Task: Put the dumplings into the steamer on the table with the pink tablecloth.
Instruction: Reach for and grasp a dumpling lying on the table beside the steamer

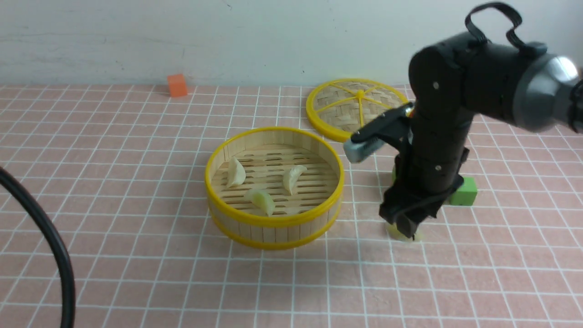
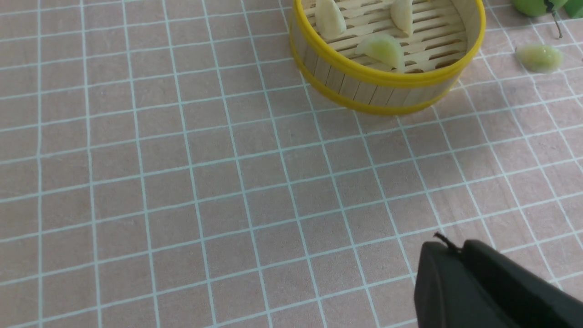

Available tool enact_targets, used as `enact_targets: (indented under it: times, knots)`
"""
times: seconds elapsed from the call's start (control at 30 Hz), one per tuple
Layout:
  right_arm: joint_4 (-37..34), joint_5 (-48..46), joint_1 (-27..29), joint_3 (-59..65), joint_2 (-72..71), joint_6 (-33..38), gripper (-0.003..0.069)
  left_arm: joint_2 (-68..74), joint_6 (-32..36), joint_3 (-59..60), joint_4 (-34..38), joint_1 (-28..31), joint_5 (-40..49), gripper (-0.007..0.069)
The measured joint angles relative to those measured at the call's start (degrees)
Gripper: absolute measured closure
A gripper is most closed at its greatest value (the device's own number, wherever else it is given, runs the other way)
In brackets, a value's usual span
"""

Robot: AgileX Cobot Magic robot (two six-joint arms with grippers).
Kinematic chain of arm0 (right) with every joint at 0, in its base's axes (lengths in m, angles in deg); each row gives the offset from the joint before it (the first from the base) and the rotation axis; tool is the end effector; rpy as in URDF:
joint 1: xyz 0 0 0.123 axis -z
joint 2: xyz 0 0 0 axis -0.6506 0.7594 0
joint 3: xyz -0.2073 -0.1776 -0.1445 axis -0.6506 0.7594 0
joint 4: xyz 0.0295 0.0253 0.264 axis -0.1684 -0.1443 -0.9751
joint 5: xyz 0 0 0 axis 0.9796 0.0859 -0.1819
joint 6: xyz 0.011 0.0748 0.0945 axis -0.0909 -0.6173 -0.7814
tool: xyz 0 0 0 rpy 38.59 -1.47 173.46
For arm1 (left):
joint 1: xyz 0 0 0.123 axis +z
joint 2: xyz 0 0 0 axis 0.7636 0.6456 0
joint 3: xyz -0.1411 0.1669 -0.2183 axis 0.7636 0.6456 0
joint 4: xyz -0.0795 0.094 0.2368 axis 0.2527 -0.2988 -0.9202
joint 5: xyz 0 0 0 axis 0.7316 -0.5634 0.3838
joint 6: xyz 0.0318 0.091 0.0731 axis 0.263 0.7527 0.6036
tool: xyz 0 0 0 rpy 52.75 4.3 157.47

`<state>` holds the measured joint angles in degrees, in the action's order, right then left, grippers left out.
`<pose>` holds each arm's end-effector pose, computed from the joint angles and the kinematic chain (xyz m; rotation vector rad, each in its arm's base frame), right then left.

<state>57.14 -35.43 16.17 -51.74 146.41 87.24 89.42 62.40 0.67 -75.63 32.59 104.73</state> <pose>0.3862 0.1710 0.2141 -0.9559 2.8585 -0.0292 0.1059 -0.0387 0.3888 0.2484 2.2207 -0.2724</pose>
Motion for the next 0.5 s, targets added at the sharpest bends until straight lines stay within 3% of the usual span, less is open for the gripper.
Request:
enact_targets:
  times: [0.27,0.5]
  knots:
    - [0.00,15.94,3.27,3.99,3.24,1.06,0.0225,0.00,0.00,0.00,0.00,0.00,-0.98,0.0587]
    - [-1.04,21.54,3.81,3.99,6.15,1.07,0.0228,0.00,0.00,0.00,0.00,0.00,-1.10,0.0587]
